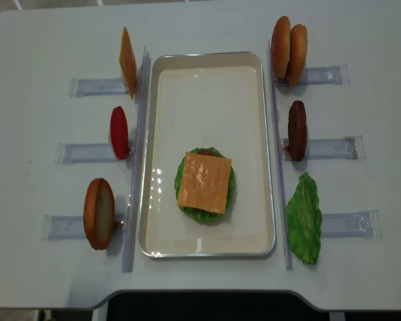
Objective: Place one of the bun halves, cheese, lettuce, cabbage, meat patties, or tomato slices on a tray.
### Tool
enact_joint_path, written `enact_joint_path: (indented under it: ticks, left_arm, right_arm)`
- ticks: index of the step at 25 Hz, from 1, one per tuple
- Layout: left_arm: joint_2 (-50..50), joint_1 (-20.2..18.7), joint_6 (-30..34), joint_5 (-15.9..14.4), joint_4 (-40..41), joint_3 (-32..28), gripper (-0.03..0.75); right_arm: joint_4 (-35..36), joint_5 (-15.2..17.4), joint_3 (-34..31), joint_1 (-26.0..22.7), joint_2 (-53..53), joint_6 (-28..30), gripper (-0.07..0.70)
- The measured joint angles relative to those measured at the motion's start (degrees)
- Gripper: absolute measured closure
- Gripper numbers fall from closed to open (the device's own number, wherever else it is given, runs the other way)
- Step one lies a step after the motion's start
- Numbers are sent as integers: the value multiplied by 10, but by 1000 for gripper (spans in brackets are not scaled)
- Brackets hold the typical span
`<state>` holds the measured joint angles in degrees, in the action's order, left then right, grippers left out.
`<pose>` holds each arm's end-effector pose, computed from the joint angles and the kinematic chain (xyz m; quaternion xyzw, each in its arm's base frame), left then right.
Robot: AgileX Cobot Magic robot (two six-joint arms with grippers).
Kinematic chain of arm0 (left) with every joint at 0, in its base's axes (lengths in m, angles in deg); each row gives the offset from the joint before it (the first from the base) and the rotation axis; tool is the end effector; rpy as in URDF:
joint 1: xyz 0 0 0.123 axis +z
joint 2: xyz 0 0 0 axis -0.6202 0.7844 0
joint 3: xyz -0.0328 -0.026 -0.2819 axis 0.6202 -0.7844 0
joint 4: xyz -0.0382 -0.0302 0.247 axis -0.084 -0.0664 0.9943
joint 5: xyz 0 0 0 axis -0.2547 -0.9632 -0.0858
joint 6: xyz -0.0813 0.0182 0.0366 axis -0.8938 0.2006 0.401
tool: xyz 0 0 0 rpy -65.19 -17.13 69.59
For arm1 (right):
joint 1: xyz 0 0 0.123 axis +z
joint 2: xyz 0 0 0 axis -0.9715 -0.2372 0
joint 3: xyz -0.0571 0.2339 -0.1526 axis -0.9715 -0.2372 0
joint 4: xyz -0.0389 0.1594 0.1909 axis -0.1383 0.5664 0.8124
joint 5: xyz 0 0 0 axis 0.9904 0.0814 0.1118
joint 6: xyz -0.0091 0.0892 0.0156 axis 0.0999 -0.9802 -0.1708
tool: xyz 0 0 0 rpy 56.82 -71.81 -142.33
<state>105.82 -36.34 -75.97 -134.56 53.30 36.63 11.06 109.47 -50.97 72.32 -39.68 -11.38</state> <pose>0.0180 0.0005 0.3089 -0.0109 0.9239 0.0088 0.3824 -0.0108 0.0008 0.2763 0.0488 0.8625 -0.0063 0.5036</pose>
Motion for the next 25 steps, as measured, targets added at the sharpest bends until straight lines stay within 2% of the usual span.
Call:
enact_joint_path:
  ticks: [6,14,20,25]
  left_arm:
    - [-96,0,2,0,0,-29,366]
    - [-168,0,15,64,-10,-104,367]
    - [-173,0,19,80,-12,-112,367]
    - [-173,0,19,81,-12,-113,367]
  right_arm:
    - [0,0,0,0,0,0,270]
    - [0,0,0,0,0,0,270]
    - [0,0,0,0,0,0,270]
    - [0,0,0,0,0,0,270]
